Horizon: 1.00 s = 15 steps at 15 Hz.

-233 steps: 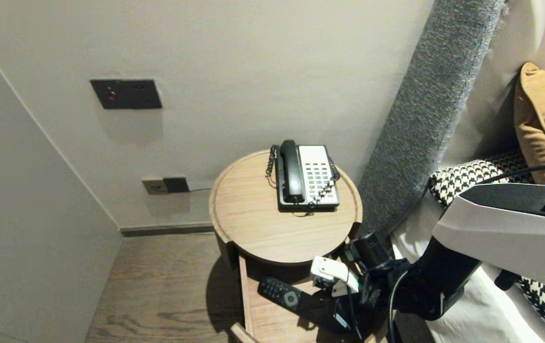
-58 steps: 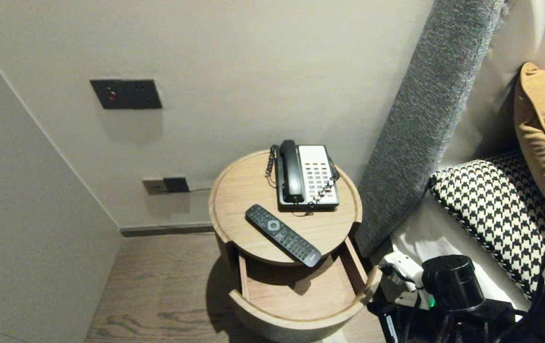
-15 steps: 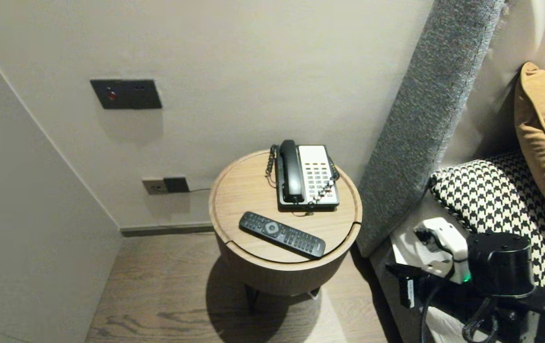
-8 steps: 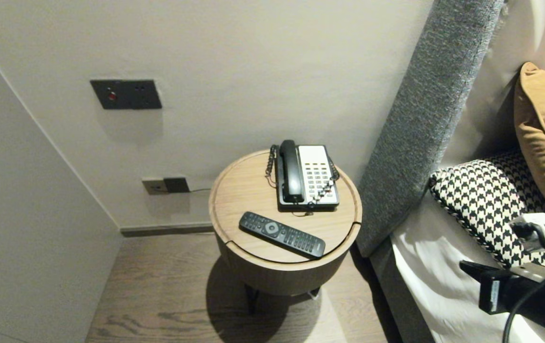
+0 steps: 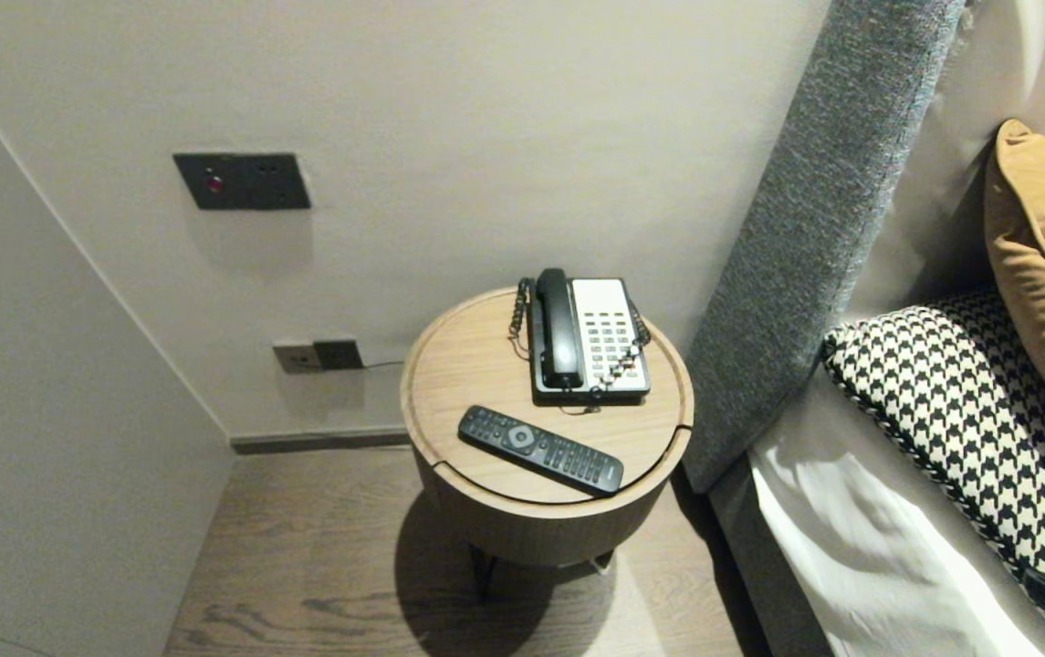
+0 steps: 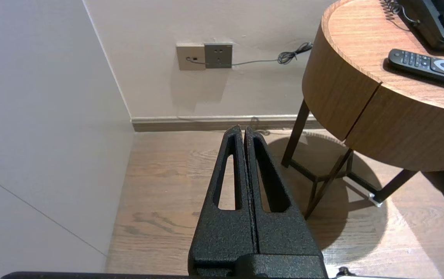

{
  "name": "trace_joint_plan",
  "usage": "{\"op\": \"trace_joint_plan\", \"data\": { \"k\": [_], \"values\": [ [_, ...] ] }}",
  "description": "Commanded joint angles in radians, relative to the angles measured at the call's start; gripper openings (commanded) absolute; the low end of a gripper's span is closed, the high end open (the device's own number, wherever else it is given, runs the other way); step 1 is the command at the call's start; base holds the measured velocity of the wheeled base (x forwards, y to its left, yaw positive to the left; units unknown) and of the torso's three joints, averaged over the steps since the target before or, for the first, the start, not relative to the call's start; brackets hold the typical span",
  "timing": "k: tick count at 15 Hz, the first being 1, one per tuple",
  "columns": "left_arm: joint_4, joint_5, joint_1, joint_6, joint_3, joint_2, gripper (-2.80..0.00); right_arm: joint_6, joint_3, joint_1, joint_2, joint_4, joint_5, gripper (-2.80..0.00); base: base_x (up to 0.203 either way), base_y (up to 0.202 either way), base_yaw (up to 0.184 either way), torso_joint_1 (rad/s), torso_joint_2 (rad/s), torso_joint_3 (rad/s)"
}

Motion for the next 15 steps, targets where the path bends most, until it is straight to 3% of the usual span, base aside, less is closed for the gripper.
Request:
{"op": "trace_joint_plan", "data": {
  "k": [1,4,8,15],
  "values": [
    [-0.001,0.000,0.000,-0.001,0.000,0.000,-2.80,-0.003,0.016,-0.010,-0.152,0.058,0.003,-2.80,0.000,0.000,0.000,0.000,0.00,0.000],
    [-0.001,0.000,0.000,-0.001,0.000,0.000,-2.80,-0.005,0.067,-0.009,-0.318,0.154,0.005,-2.80,0.000,0.000,0.000,0.000,0.00,0.000],
    [0.000,0.000,0.000,-0.001,0.000,0.000,-2.80,-0.014,0.147,-0.001,-0.459,0.181,0.000,-2.80,0.000,0.000,0.000,0.000,0.00,0.000],
    [0.000,0.000,0.000,-0.001,0.000,0.000,-2.80,-0.016,0.162,0.081,-0.527,0.175,-0.034,-2.80,0.000,0.000,0.000,0.000,0.00,0.000]
  ]
}}
